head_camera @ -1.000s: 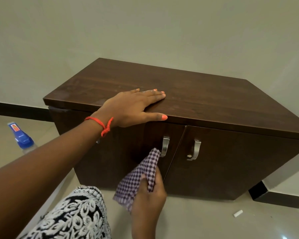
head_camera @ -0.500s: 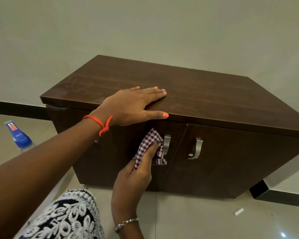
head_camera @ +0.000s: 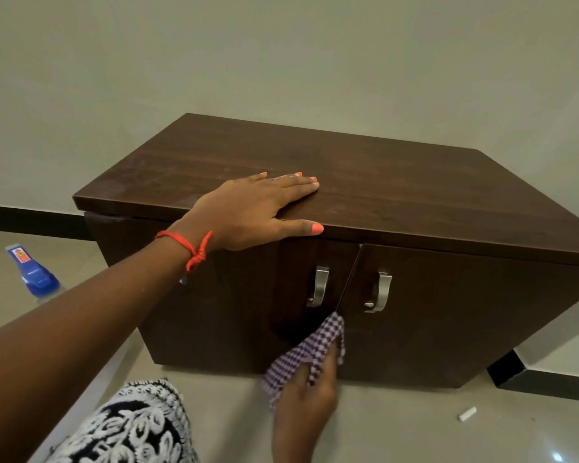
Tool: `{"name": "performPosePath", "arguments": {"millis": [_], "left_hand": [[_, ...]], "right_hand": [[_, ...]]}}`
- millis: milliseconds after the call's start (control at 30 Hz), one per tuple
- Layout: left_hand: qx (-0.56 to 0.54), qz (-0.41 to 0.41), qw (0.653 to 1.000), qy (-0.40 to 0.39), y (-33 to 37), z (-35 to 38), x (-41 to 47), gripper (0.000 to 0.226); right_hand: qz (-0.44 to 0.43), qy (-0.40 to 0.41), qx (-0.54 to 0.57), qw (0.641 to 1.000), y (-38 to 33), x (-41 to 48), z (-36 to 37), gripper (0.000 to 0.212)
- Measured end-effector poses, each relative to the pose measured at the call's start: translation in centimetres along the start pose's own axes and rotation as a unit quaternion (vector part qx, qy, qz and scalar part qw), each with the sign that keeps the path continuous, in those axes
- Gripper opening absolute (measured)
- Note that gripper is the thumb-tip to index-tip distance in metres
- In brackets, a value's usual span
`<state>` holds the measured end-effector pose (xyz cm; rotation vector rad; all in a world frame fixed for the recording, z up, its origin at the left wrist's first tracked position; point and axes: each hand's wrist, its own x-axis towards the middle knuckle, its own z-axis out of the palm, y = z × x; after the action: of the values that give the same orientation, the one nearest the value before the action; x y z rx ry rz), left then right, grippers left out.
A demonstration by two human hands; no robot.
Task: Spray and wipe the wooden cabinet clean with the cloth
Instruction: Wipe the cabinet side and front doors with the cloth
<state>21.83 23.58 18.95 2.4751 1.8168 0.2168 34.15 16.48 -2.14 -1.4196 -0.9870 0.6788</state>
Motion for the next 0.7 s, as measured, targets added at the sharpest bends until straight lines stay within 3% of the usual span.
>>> {"name": "performPosePath", "arguments": {"millis": [67, 200, 300, 433, 700], "left_hand": [[-0.007, -0.011, 1.000, -0.009, 0.4, -0.3, -0.2, 0.079], [-0.005, -0.016, 1.000, -0.014, 0.7, -0.5, -0.3, 0.078], [-0.002, -0.005, 1.000, -0.010, 0.3, -0.3, -0.2, 0.079], [0.003, 0.000, 1.000, 0.003, -0.2, 0.1, 0.1, 0.078], [-0.004, -0.009, 1.000, -0.002, 0.4, -0.3, -0.1, 0.077]], "right_hand": [[0.002, 0.007, -0.001, 1.000, -1.0, 0.6, -0.9, 0.054], [-0.175, 0.011, -0.049, 0.983, -4.2, 3.0, -2.2, 0.053], [-0.248, -0.017, -0.105, 0.963, -4.5, 4.3, -1.6, 0.054], [-0.354, -0.021, -0.249, 0.901, -3.2, 4.5, -1.1, 0.055], [-0.464, -0.025, -0.348, 0.814, -0.2, 6.3, -2.2, 0.047]]}}
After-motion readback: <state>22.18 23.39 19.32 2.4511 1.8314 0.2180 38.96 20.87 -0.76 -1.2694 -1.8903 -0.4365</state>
